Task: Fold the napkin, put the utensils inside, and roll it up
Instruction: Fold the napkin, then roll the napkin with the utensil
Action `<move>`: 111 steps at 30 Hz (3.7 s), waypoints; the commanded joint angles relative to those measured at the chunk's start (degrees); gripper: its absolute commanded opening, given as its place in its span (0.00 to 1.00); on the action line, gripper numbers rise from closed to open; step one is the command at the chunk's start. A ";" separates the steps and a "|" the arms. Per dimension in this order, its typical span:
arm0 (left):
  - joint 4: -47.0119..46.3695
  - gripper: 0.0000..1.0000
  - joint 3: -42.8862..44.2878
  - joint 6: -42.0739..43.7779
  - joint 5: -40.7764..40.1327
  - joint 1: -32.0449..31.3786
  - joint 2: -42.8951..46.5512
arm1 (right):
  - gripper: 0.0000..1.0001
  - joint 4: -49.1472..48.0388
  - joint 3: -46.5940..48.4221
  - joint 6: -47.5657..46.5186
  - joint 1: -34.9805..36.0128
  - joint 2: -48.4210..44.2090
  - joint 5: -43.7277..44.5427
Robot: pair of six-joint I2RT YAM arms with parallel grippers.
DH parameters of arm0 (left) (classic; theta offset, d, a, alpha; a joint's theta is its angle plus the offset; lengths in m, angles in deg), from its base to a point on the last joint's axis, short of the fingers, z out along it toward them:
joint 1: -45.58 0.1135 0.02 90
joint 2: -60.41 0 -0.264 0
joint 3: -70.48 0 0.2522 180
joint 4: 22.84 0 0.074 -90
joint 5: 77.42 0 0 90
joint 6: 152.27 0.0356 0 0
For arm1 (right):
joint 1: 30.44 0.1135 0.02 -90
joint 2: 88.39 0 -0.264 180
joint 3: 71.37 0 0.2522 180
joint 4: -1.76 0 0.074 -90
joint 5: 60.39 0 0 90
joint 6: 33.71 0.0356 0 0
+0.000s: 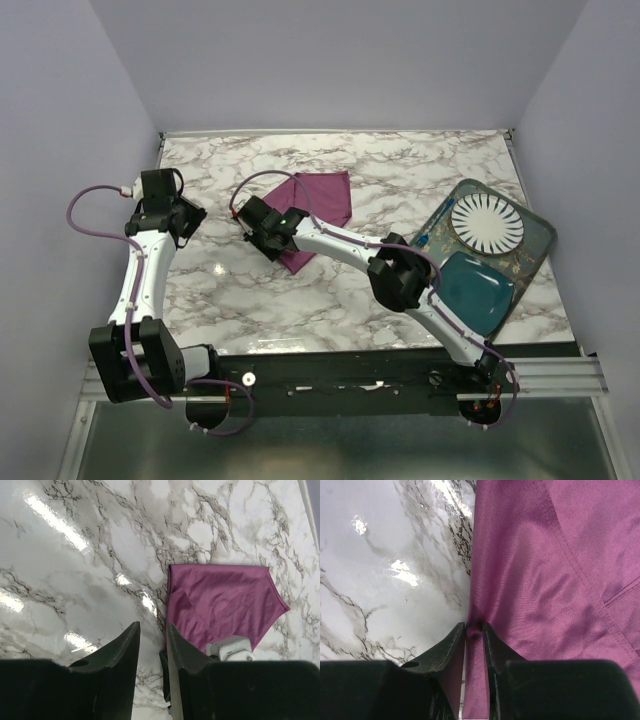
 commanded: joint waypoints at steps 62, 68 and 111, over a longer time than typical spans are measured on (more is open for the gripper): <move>-6.71 0.36 -5.52 4.10 10.28 0.76 -4.06 | 0.49 6.12 3.18 -2.22 1.50 4.89 10.53; -6.98 0.36 -5.69 3.92 10.37 0.76 -4.24 | 0.38 5.77 3.27 -3.19 1.77 4.97 13.52; -30.28 0.67 -13.70 -10.76 23.22 -6.80 -25.50 | 0.01 -10.75 -15.36 12.98 -10.36 -6.28 -32.96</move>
